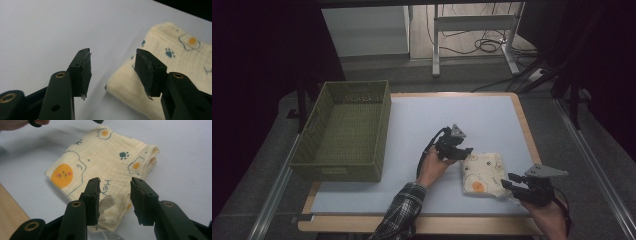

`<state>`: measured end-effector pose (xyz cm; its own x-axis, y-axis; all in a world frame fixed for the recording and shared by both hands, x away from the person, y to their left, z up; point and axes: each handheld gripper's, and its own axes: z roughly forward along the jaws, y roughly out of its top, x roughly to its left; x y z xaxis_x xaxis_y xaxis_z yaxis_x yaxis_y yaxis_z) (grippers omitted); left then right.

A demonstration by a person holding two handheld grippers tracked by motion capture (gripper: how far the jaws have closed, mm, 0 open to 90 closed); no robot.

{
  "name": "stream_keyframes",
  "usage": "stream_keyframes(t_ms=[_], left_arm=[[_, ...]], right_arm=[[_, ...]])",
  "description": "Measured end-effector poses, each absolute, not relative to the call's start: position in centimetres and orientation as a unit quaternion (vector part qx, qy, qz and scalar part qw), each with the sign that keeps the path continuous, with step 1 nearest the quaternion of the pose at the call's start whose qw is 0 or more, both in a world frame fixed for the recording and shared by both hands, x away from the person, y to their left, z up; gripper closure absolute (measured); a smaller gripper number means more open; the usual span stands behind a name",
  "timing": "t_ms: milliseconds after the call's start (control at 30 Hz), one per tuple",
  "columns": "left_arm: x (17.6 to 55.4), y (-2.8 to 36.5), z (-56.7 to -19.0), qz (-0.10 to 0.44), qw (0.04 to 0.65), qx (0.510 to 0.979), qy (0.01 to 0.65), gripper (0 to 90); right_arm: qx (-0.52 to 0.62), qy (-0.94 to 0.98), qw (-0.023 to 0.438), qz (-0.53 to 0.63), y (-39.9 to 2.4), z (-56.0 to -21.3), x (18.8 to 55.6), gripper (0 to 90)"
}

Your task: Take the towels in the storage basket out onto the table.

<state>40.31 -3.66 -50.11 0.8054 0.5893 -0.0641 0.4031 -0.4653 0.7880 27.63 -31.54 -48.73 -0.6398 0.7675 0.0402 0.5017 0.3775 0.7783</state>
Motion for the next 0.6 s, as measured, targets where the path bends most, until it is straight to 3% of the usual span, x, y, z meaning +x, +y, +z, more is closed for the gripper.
stream_keyframes(t_ms=[300,600], left_arm=[[40.4,-3.5,-52.6,0.114,0.390,0.862,0.303,47.2],[40.9,-3.0,-53.6,0.096,0.403,0.854,0.315,47.2]], right_arm=[[0.417,0.816,0.169,0.362,-32.0,-50.6,27.6,52.8],[0.426,0.817,0.141,0.363,-31.8,-52.0,27.9,49.5]])
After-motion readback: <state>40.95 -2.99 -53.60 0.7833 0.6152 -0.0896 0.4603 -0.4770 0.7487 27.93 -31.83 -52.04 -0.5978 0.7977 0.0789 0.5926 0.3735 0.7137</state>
